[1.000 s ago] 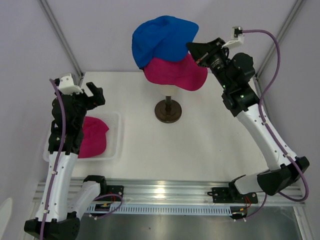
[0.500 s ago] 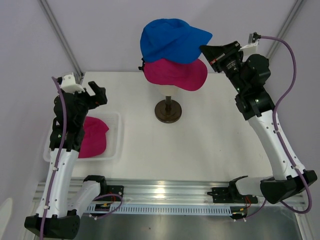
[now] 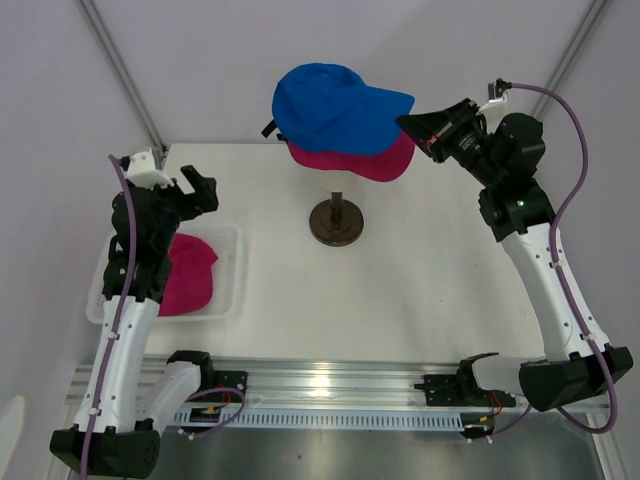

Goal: Stack the hats

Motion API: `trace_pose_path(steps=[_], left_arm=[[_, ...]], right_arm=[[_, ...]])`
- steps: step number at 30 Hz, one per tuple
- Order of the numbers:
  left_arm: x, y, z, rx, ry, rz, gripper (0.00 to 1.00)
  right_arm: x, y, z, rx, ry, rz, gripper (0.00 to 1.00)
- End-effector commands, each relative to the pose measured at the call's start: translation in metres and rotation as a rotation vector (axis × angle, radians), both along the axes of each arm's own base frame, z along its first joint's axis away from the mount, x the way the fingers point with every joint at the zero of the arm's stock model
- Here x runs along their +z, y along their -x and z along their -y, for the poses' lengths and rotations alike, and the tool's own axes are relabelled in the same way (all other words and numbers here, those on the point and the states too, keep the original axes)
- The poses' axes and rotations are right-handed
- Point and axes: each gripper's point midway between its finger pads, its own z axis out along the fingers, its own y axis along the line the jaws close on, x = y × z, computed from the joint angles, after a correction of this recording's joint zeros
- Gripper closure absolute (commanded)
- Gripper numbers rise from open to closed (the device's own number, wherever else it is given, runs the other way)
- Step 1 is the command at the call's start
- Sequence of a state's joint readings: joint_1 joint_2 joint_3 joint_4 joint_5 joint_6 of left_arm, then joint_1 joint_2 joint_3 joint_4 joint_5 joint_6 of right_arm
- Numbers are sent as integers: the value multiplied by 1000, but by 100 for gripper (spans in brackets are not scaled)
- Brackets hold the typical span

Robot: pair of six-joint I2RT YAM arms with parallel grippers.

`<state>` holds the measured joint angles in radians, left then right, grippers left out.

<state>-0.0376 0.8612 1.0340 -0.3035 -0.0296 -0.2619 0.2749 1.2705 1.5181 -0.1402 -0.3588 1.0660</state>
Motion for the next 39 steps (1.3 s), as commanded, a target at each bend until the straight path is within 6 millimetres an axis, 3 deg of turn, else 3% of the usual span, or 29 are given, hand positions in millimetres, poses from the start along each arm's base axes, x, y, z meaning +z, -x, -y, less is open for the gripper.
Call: trace_pose_path(steps=[1,7,10,14,22,25,28,30,31,39], left_arm=[[9,-2,1,-9,19,43,0],[10,-3,1,-8,22,44,0],[11,-5,1,-7,30,46,0],[11,-8,7,-36,39,39,1],[19,-21,14,-73,56,48,0],[38,-27,21,-102,81,87,1],[54,-36,30,-148,105,122,0],[55,-45,36,-178,117,116,1],[70,-47,38,-192,121,152,1],[88,-79,55,-276,164,162,1]], right_arm=[[-9,-1,2,61,0,-28,100],[-23,-22,35,-16,-20,-58,100],[-20,-28,43,-15,-30,-49,100],[-33,-41,49,-10,-4,-81,100],[-93,-48,43,62,61,-177,100],[-111,-52,41,78,95,-185,100],[-122,-55,39,108,137,-175,100],[-130,-54,36,142,156,-179,100],[-136,-56,35,153,163,-186,100],[-163,-64,36,170,244,-171,100]])
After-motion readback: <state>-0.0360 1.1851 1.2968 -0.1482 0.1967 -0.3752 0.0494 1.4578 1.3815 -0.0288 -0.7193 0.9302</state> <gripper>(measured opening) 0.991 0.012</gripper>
